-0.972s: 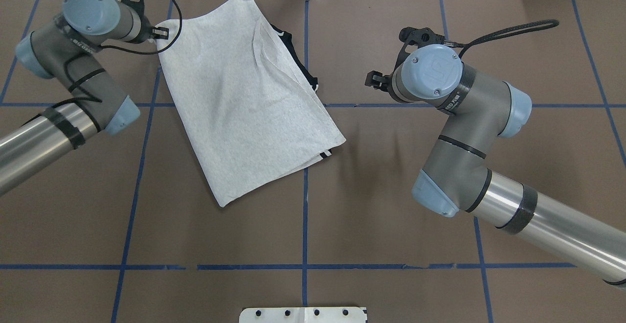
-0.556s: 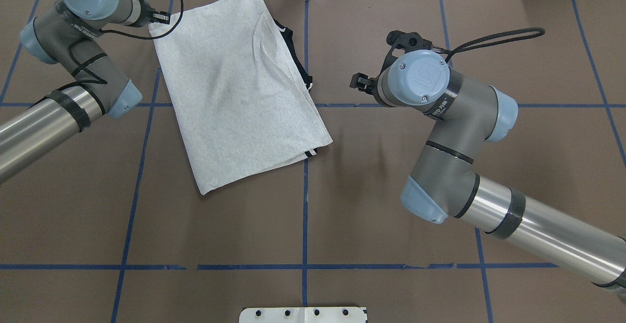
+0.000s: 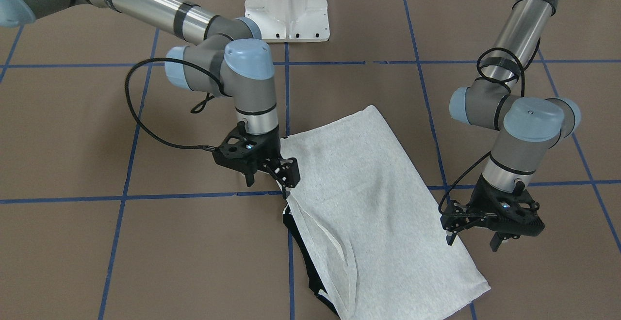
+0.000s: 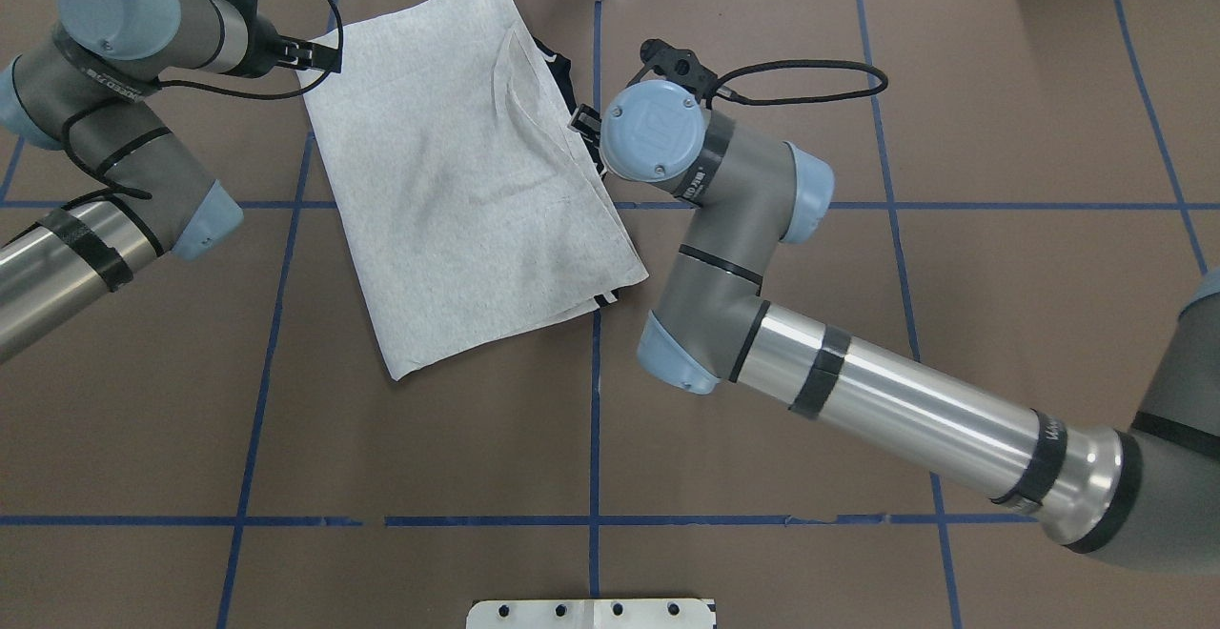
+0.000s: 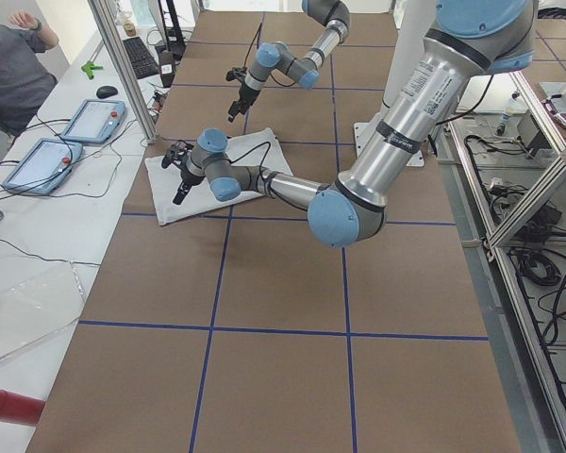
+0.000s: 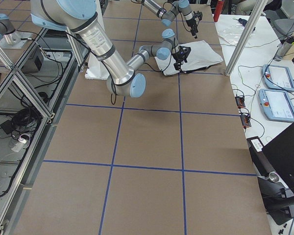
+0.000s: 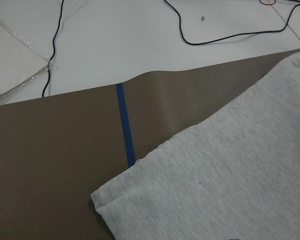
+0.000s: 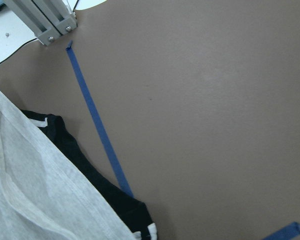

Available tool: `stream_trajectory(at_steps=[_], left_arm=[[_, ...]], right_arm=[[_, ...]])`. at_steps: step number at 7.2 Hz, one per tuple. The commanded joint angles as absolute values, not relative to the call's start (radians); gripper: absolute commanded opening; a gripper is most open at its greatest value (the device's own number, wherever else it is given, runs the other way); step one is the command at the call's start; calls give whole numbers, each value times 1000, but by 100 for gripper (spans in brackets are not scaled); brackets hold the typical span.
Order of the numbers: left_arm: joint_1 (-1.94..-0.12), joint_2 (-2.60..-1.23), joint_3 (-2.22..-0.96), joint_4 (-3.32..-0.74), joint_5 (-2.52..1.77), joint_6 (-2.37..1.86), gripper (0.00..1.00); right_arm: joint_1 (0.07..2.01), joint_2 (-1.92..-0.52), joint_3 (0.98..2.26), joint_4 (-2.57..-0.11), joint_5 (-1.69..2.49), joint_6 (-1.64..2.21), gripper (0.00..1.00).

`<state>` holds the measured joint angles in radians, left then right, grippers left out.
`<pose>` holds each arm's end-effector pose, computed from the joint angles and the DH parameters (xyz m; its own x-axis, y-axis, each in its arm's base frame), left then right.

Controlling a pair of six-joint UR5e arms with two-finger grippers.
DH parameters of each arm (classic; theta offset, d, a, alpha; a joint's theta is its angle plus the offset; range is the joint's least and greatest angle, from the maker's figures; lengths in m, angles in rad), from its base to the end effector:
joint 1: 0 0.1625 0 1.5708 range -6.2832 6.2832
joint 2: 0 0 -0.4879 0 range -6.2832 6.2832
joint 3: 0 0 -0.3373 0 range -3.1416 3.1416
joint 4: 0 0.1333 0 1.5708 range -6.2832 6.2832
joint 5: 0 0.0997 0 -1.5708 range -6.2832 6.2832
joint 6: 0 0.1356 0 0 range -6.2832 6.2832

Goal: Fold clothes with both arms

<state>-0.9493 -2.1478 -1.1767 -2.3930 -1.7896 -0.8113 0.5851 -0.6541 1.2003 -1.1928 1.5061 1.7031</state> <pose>0.3598 -0.6808 0.4968 0.6993 0.1779 -0.6923 0.2833 0.8203 0.4969 -0.6247 -0.5843 0.2861 0.4195 0.4358 0.7963 -0.6552 0.7525 -0.0667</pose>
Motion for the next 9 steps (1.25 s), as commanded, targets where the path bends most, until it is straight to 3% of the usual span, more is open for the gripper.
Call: stream_trajectory(at_steps=[1,2,3,4,5,6,7,8,9], left_arm=[[-943,-2143,-1186,-2398,-1792,-841,100],[-939,-2143,-1184,-2399,-1790,-850,100],[-937,-2141,-1184,-2399,-1789,-850,100],[-937,-2141,-1183,-2399,-1787,-851,100],[-937,-2141,-1183,-2399,-1787,-851,100],[-936,-2141,-1183,-2399,-1787,-851,100],[-936,-2141,-1183,-2401,-1787,-851,100],[-928,-2141,-1183,-2401,-1787,-856,100],[-920,-2141,-1184,-2402,-1787,-885,100]], right_arm=[[569,-548,967,-1059,1479,1718,99],[558,-546,950,-1049,1457,1709,98],[558,-545,939,-1049,1457,1682,81],[558,-545,927,-1049,1457,1655,71],[558,-545,927,-1049,1457,1652,70],[558,-540,927,-1049,1457,1652,61],[558,-540,927,-1049,1457,1652,42],[558,-538,927,-1049,1457,1652,0],[558,-538,928,-1051,1459,1651,0]])
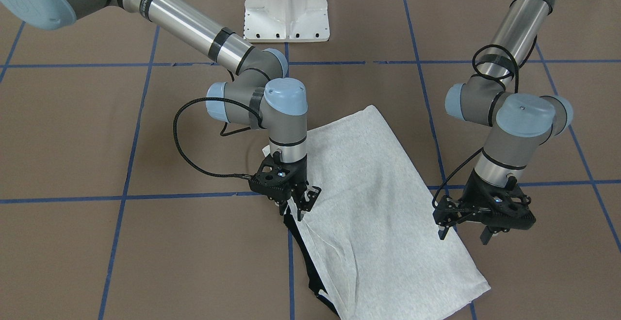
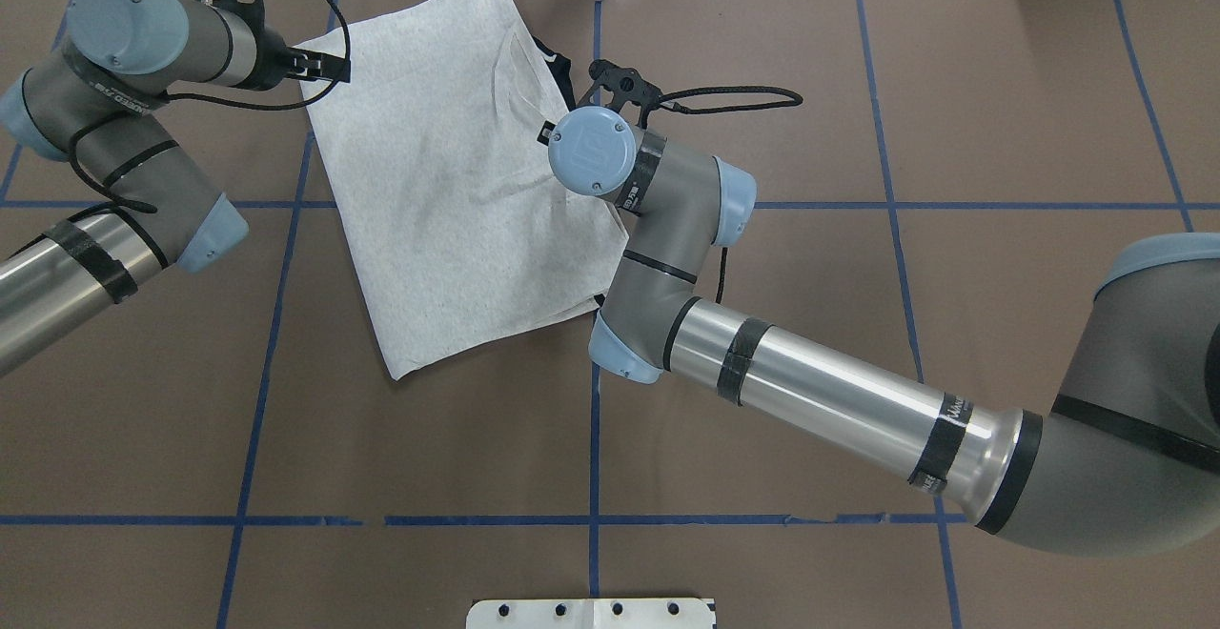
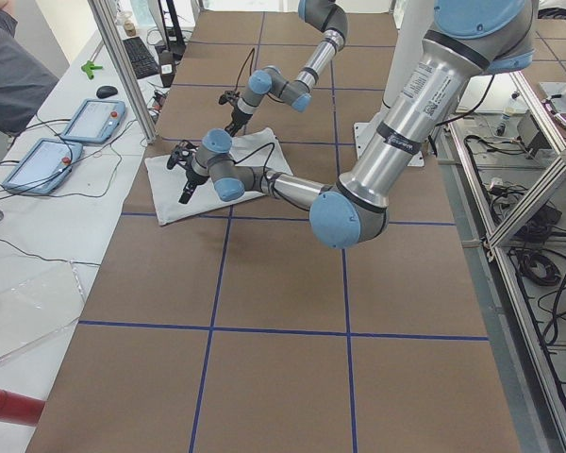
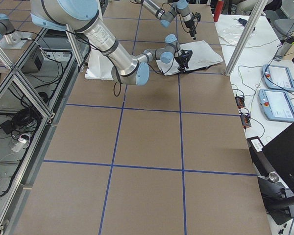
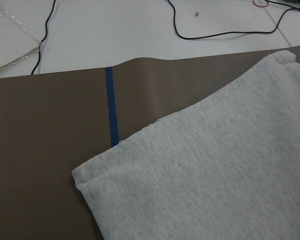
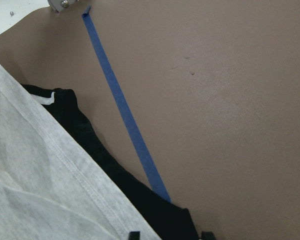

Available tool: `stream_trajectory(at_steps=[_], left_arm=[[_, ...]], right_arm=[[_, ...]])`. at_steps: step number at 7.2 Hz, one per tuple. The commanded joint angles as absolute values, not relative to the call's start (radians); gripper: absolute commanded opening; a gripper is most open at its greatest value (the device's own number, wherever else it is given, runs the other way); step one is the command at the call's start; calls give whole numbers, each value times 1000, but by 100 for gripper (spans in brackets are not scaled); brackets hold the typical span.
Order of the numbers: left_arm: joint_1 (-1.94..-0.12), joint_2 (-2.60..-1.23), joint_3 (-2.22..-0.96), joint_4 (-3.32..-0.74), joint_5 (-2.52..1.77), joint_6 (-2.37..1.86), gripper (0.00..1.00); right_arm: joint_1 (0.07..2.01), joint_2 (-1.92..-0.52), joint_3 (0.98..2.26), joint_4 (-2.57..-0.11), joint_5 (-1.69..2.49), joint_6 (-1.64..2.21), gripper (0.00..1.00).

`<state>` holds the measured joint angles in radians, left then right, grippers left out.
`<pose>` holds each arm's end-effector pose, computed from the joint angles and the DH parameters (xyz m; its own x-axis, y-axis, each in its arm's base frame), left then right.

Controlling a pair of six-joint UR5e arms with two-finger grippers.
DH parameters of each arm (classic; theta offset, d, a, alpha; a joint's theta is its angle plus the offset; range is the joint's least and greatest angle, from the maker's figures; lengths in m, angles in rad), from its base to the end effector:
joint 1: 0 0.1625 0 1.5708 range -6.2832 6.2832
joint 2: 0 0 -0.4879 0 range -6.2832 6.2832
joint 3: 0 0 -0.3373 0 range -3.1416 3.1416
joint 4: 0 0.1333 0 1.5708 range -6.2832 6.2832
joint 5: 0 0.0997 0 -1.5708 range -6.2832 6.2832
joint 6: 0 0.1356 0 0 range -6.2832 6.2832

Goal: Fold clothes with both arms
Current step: 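Drag the shirt corner with the right gripper to square the shirt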

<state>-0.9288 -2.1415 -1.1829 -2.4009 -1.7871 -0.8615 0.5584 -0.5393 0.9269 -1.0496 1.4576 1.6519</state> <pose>0.3719 -0.6714 0.4973 0.6790 0.1542 -0.7178 0.3044 0.8306 0.4663 -0.6833 -0.6021 0.2897 0.4708 0.3891 0.7918 -0.6423 0.7665 0.0053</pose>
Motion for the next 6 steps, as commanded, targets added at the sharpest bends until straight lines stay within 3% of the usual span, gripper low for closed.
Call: stream_trajectory(at_steps=[1,3,6], left_arm=[[-919,-2141,-1184,-2402,-1787,-900,100],[-913,-2141,-1184,-2404,-1787,-902,100],[-911,-2132,-1190,-2424,-1787,-920,100]], right_arm=[[558,-540,936,-1052,1463,1634,0],[545,-598,1111,-1153,1466,1609,0],[410,-881,1618,-1393,1450,1632,0]])
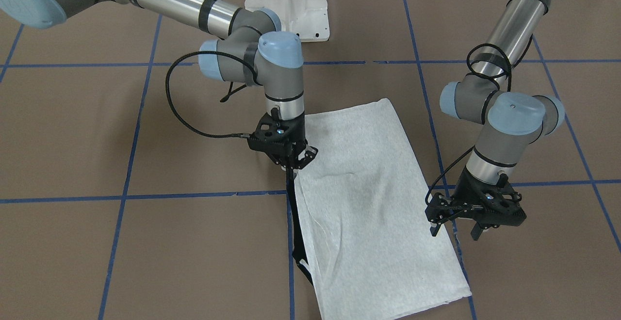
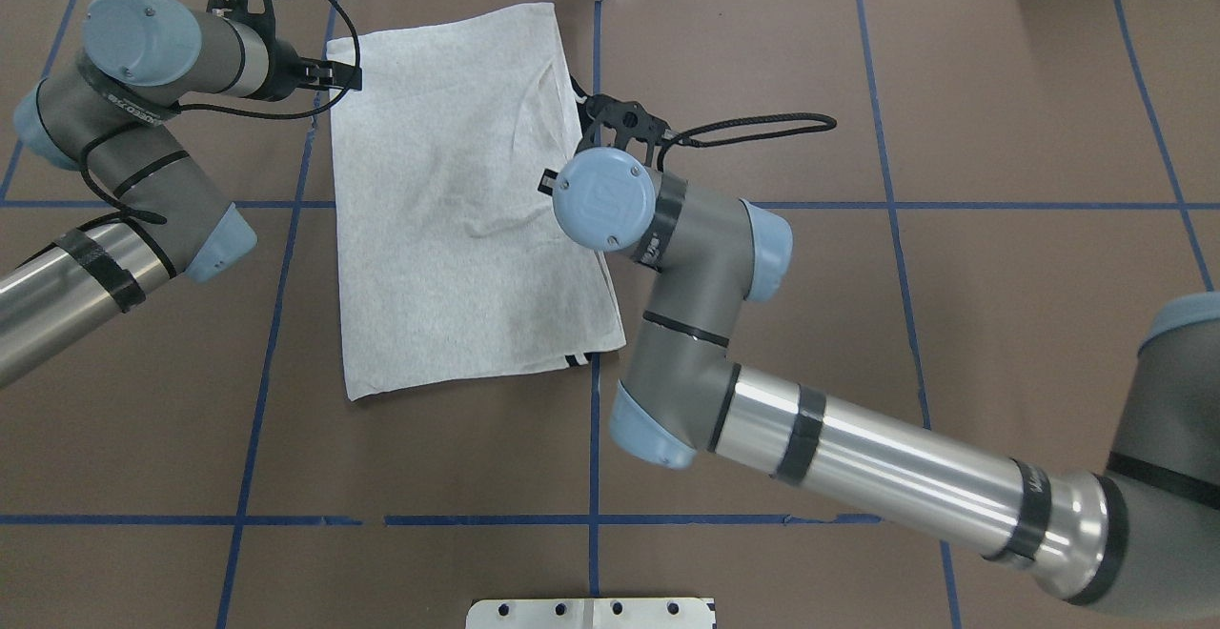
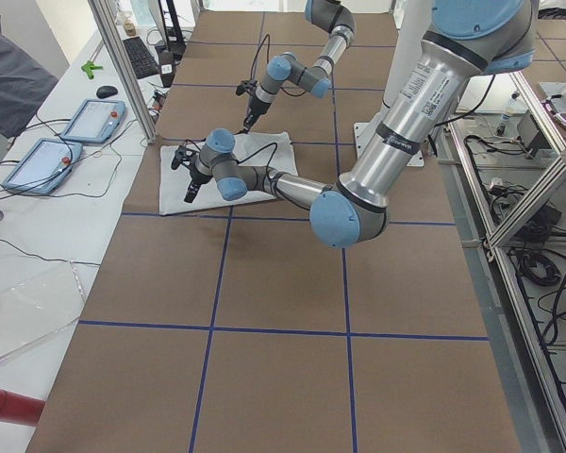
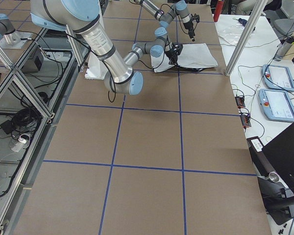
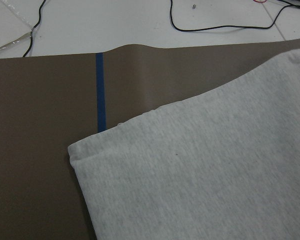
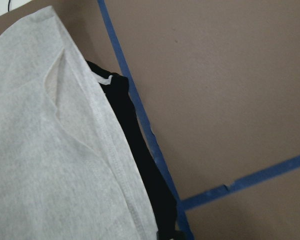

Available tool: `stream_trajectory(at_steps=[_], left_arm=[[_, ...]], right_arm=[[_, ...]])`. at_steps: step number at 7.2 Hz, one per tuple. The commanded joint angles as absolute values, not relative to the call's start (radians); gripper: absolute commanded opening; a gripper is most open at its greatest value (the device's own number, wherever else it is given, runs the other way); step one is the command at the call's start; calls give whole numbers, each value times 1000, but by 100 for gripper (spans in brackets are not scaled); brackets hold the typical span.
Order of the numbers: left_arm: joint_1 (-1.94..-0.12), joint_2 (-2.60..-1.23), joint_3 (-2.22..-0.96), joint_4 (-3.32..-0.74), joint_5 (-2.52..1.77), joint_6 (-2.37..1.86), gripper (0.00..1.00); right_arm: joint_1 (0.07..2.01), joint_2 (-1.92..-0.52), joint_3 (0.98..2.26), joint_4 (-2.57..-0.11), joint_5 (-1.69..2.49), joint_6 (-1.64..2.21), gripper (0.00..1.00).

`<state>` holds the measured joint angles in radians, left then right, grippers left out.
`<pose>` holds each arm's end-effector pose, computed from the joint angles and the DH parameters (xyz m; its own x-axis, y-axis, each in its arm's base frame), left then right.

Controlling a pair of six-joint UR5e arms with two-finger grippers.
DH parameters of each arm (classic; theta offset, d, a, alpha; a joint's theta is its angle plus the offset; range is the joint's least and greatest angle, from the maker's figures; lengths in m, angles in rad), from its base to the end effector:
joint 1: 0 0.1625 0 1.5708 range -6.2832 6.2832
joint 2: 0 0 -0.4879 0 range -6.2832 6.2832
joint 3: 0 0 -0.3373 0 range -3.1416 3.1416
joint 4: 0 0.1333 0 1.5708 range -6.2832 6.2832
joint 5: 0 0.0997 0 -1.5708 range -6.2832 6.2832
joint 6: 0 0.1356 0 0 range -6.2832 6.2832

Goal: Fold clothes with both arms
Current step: 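Drag the shirt corner with the right gripper to square the shirt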

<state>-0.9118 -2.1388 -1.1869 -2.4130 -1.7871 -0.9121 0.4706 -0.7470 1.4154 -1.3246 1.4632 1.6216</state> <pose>0.3824 -0.6639 0.4954 0.6547 0.1311 -0.7445 0.3276 0.8384 0.4357 -0.6374 -0.4902 0.2882 0.5163 0.3193 0.7946 -0.5536 0.8324 0.0252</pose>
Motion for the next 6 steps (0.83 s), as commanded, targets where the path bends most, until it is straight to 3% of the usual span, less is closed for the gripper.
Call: stream_trajectory(at_steps=[1,2,5,6], left_arm=[[-911,-2117,-1212,-2424,-1789,-920,100],[-907,-2100,-1235,-2424,-1789,-923,100],[-907,-2086,-1253,-2422,-1790,-928,100],[-907,-2085,-1253,-2422,-1792,-930,100]], right_arm=[[375,-990,1731,-1393,1413,1631,0],[371,-1061,1768,-1391,1411,1623,0],[393,-1075,1756,-1393,1408,1512,0],[397,-1075,1756,-1393,1405,1502,39]])
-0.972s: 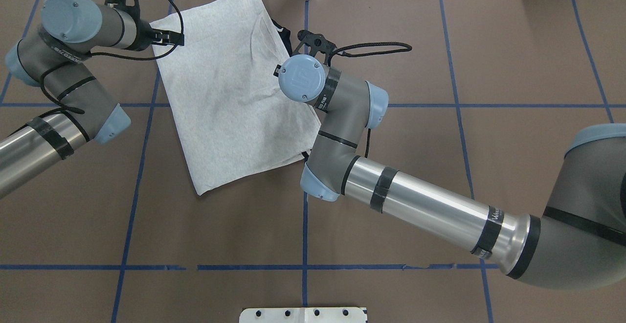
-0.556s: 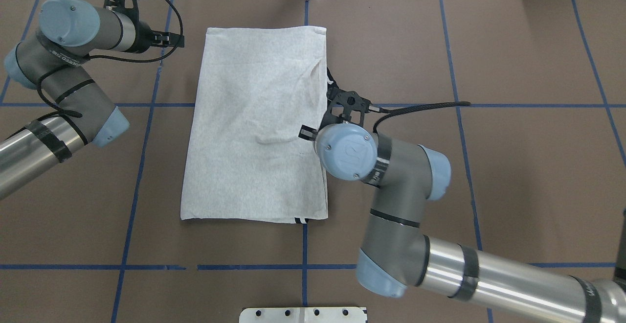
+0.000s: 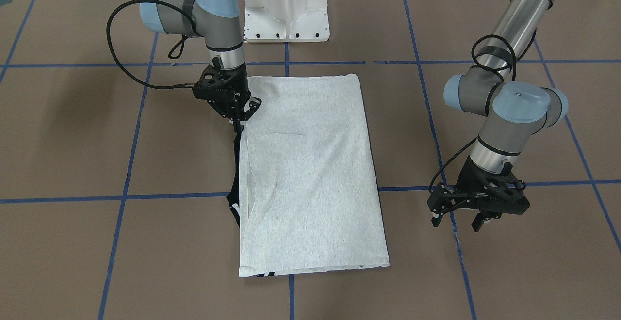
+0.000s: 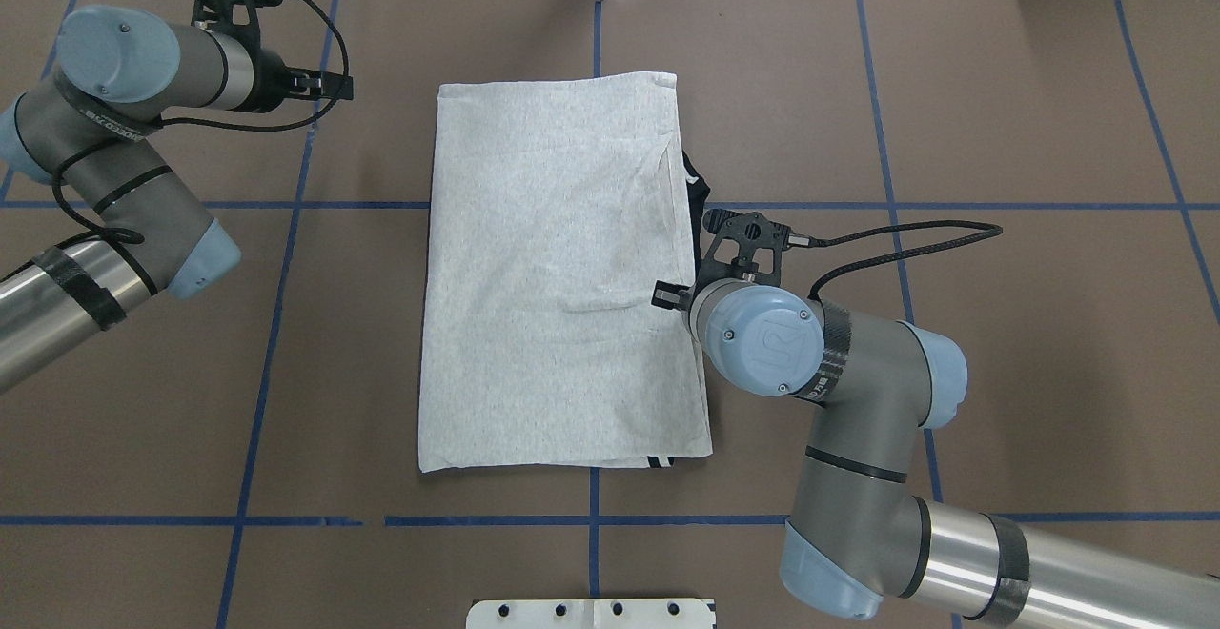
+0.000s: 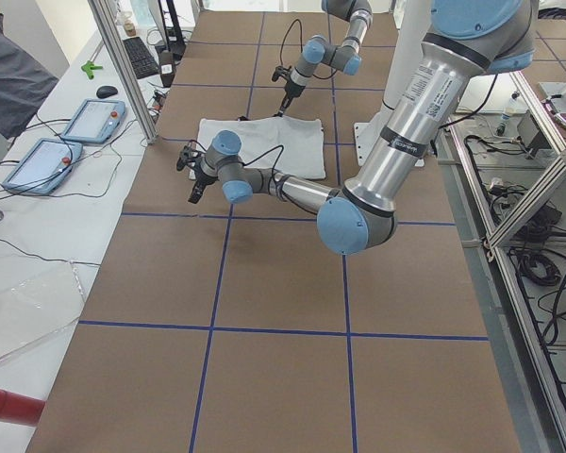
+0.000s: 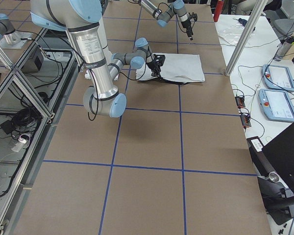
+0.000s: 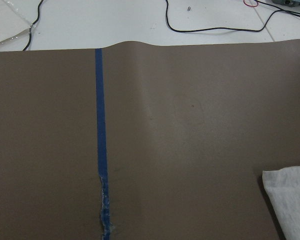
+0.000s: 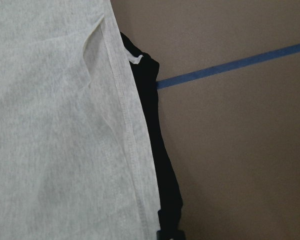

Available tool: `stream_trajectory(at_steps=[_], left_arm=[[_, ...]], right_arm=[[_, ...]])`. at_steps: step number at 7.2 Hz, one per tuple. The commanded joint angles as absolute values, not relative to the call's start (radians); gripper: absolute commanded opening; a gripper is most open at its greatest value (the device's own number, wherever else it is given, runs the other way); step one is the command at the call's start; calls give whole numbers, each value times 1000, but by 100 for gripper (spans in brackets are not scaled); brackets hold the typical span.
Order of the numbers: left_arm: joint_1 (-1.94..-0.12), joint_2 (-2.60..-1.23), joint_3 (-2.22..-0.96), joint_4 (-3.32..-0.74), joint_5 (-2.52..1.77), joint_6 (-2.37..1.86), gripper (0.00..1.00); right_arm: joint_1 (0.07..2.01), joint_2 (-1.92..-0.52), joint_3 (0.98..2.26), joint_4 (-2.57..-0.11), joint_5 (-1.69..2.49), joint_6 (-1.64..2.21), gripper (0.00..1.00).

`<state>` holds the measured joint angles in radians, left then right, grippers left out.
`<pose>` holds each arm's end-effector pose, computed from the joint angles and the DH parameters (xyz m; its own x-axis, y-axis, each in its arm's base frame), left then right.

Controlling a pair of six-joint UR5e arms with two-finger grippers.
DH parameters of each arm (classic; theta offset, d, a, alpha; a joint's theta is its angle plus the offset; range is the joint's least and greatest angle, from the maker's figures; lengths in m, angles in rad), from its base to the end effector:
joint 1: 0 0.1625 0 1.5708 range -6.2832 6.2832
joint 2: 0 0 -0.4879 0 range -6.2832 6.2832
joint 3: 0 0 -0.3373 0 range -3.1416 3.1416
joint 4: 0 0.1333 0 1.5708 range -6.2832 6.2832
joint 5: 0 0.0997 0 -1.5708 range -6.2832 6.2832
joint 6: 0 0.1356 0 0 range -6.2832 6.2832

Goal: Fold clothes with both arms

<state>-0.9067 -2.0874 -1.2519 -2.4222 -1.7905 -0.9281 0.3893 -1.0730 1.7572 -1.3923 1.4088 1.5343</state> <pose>0.3720 -0.6436 0.5000 0.6367 0.1356 -0.7591 0.3379 0.8358 0.4327 -0.5525 -0.3944 0.3893 0.6191 0.2151 0.7553 -0.4656 0.8750 0.1326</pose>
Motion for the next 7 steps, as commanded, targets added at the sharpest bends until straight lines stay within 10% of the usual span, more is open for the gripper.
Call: stream_trajectory(at_steps=[1,4,7], left_arm=[[-907,-2085,-1253,-2424,-1792,-930,100],[-904,-2085,-1253,-2424,-1792,-939,100],[-899,-2085,-1252,-2424,-1792,-942,100]], right_arm=[[406,-1071,1758,-1393,1401,1500,99],[478,-933,1644,-1388,1419,1460,99],[548,-807,1378,-1211,1462,1459,77]])
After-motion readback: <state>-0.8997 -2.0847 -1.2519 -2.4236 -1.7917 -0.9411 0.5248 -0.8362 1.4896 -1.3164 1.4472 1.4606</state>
